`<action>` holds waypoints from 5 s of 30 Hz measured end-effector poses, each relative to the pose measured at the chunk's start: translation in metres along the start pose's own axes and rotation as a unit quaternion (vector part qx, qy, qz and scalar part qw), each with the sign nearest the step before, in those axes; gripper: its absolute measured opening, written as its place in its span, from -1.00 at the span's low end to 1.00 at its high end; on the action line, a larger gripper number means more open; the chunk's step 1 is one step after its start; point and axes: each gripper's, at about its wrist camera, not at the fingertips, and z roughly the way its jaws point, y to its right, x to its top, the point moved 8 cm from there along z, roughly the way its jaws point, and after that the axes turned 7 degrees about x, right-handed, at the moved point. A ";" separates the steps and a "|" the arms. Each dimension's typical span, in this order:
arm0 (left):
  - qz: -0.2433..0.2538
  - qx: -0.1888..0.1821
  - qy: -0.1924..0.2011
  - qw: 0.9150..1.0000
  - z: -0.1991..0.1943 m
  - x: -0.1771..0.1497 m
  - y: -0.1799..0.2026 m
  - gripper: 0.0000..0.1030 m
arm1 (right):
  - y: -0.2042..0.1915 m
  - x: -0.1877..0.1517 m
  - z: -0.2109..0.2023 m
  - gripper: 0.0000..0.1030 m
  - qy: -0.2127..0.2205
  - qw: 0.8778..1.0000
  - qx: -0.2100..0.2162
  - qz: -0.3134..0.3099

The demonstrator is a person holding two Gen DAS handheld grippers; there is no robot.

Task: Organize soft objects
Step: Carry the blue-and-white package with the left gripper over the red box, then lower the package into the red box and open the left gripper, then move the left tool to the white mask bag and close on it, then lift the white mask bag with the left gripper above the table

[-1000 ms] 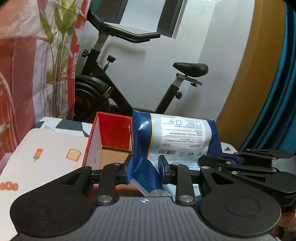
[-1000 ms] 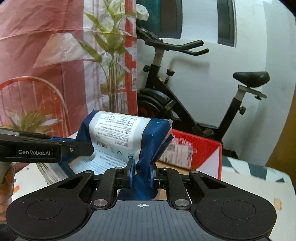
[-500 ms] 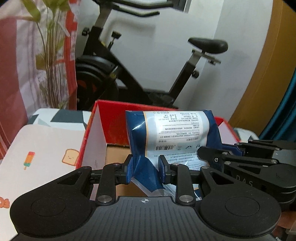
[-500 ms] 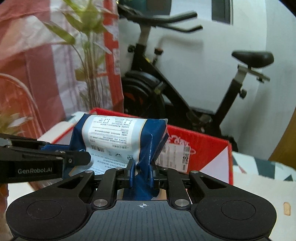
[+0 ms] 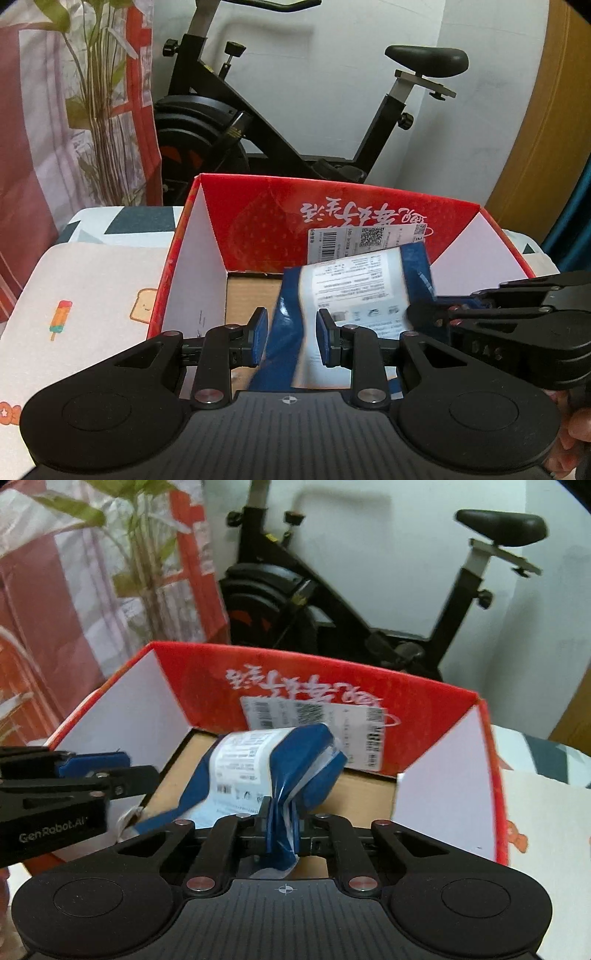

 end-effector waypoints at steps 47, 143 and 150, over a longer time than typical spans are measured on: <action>0.020 0.082 0.091 0.992 -0.136 -0.051 -0.014 1.00 | -0.017 -0.051 -0.133 0.99 0.097 0.994 -0.038 -0.015; -0.068 0.010 -0.029 0.997 -0.098 -0.184 -0.026 0.63 | -0.048 -0.210 -0.119 0.35 0.097 0.995 -0.021 -0.030; -0.064 0.006 -0.029 0.997 -0.098 -0.185 -0.024 0.63 | -0.050 -0.210 -0.119 0.18 0.093 0.995 -0.004 -0.025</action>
